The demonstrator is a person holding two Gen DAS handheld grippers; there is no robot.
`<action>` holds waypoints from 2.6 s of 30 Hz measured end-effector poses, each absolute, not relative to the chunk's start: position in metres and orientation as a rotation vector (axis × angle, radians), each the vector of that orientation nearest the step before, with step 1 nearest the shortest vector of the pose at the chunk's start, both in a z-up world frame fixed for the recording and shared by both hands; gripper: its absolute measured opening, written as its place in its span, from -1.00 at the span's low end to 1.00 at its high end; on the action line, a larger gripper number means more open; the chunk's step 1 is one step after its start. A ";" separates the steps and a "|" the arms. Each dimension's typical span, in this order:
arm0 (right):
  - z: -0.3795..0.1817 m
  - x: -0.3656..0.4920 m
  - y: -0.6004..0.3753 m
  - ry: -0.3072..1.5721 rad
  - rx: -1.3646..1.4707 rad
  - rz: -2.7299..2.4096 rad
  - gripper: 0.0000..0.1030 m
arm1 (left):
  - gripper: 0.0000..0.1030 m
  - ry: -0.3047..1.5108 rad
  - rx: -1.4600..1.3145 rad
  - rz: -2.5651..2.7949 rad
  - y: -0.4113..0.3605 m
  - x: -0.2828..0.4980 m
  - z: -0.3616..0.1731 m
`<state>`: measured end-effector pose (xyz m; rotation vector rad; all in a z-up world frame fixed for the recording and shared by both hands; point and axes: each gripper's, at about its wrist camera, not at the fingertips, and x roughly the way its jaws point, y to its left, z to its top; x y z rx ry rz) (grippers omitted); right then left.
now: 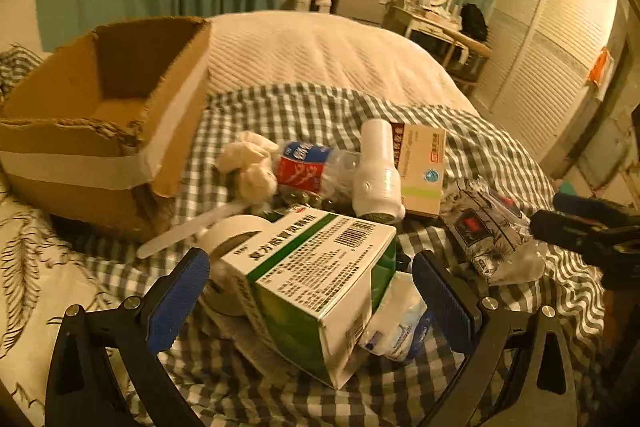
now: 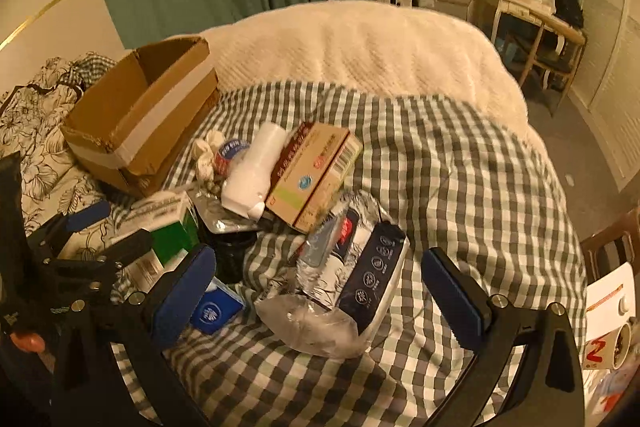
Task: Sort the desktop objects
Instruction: 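Lower the left gripper onto the white-and-green medicine box and close, then lift the white-and-green medicine box with the left gripper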
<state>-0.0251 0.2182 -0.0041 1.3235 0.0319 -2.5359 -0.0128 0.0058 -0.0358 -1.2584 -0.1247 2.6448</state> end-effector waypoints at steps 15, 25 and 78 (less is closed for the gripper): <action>-0.067 -0.053 0.208 0.018 1.670 -2.379 0.74 | 1.00 -0.174 -1.340 2.577 0.004 -0.037 -0.065; -0.072 -0.048 0.215 -0.071 1.646 -2.338 -0.13 | 1.00 -0.368 -1.428 2.512 -0.011 -0.035 -0.067; -0.030 -0.020 0.212 0.000 1.426 -2.462 -0.21 | 1.00 0.325 -1.328 2.901 0.054 -0.042 -0.052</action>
